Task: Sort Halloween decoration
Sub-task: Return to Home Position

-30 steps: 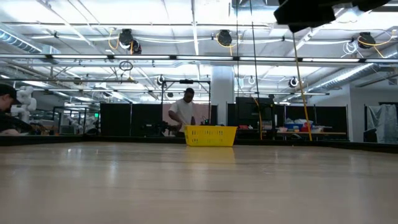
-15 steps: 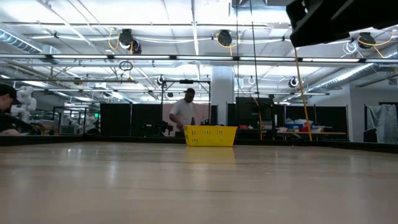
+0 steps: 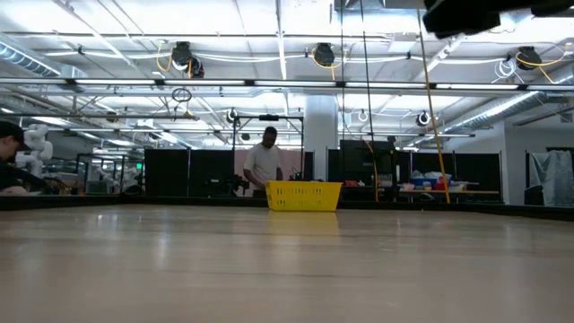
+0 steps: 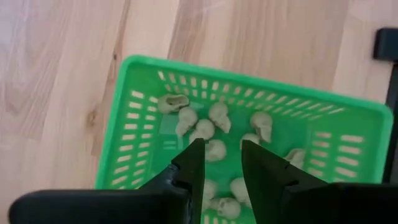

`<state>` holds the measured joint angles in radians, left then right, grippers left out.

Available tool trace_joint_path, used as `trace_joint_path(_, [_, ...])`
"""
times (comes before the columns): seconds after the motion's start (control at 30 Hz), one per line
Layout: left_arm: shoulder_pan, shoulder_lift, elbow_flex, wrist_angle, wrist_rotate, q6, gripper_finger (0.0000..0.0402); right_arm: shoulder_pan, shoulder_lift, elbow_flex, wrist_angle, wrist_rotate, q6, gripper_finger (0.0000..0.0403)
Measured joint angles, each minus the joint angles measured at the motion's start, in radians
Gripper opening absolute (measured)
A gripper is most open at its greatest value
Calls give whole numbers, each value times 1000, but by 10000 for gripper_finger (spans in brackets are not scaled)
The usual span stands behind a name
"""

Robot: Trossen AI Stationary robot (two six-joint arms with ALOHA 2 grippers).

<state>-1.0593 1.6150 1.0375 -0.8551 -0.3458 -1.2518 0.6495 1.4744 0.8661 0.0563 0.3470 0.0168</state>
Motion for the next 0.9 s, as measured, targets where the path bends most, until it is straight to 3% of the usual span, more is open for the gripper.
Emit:
trace_joint_path(0.2, [42,-35,48,-91,-27,64,102,0,-109,-3,-108,73,-42,155])
trace_joint_path(0.33, [89,-120,83,-94,-206,138,101,-9,-220,-91,-40,70,-110,152])
trace_joint_path(0.43, [133,-191,87,-2,-330,357,87,-23,-339,-194,29,69,-118,138])
trace_joint_path(0.6, [244,-269,87,119,-382,776,23,-42,-536,-335,63,71,-107,102])
trace_joint_path(0.73, [350,-309,48,295,-365,1063,6,-48,-644,-407,91,70,-128,56])
trace_joint_path(0.9, [498,-346,-48,549,-171,1314,1,-48,-724,-484,99,67,-176,5])
